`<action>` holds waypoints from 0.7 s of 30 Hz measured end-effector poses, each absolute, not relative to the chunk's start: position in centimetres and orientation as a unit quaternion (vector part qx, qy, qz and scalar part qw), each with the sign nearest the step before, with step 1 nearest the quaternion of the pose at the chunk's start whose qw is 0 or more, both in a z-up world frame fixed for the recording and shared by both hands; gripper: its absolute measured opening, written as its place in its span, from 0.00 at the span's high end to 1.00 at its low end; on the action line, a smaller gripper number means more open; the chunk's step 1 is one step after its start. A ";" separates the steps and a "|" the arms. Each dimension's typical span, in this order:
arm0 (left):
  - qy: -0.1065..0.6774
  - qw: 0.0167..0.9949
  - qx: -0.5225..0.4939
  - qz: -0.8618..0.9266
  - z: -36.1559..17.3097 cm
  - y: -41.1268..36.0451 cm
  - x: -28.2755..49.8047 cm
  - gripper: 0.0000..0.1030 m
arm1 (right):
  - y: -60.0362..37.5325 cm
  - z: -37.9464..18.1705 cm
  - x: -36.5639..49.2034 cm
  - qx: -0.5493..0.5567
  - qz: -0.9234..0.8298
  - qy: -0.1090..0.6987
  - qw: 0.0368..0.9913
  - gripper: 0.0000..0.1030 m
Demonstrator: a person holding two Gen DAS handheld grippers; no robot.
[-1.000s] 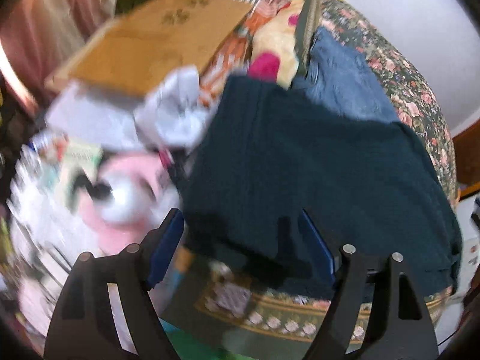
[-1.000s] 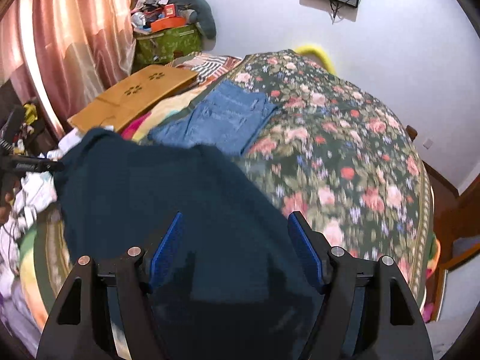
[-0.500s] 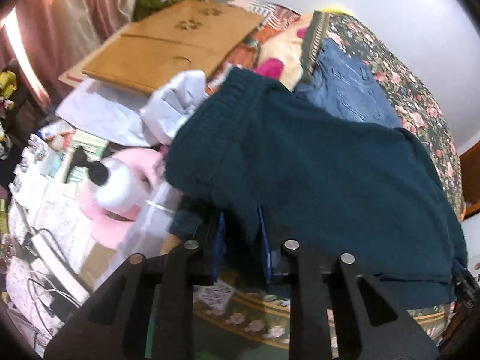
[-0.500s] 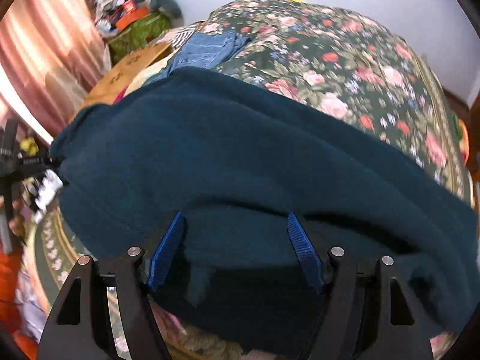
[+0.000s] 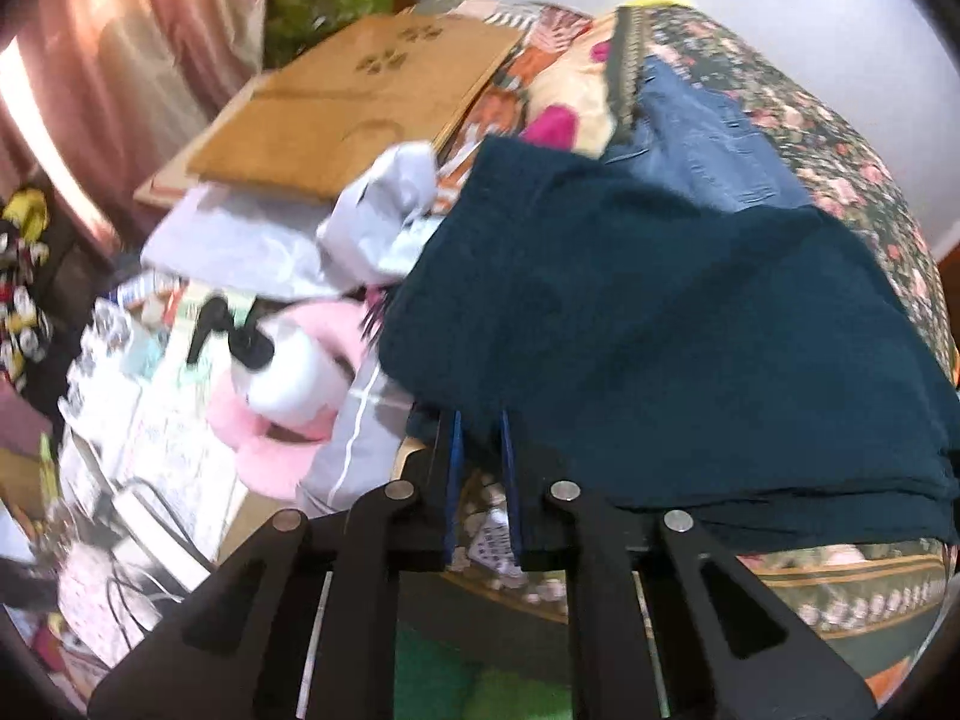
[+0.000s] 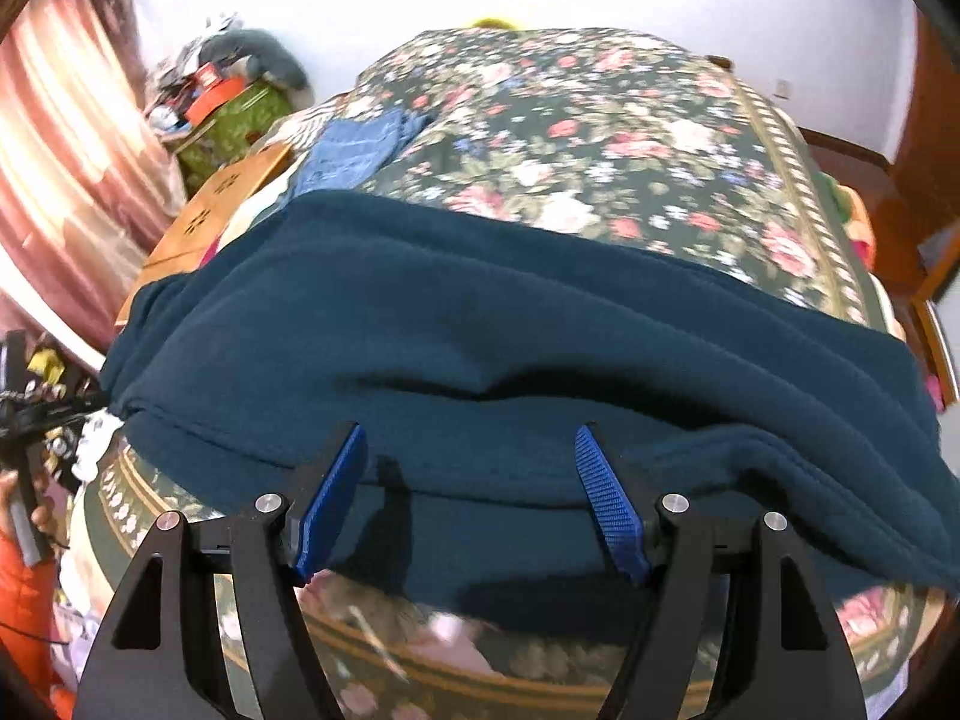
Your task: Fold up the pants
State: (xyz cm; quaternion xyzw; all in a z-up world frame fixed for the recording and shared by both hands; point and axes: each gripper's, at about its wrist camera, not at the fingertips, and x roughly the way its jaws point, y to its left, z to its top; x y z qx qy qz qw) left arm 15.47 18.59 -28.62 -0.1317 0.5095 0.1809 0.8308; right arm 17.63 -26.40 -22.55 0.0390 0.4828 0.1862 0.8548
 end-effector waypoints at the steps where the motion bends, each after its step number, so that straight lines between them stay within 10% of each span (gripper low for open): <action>1: 0.507 0.835 -0.127 0.172 -27.9 18.1 15.8 0.82 | -27.0 -22.5 17.5 0.042 0.178 0.481 0.857 0.34; 6: 0.485 0.858 -0.095 0.140 -25.3 15.1 17.5 0.51 | -31.5 -21.8 16.2 0.064 0.127 0.472 0.870 0.34; 21: 0.517 0.854 -0.039 0.050 -26.0 3.6 25.7 0.38 | -49.8 -22.3 12.0 0.143 -0.073 0.438 0.885 0.34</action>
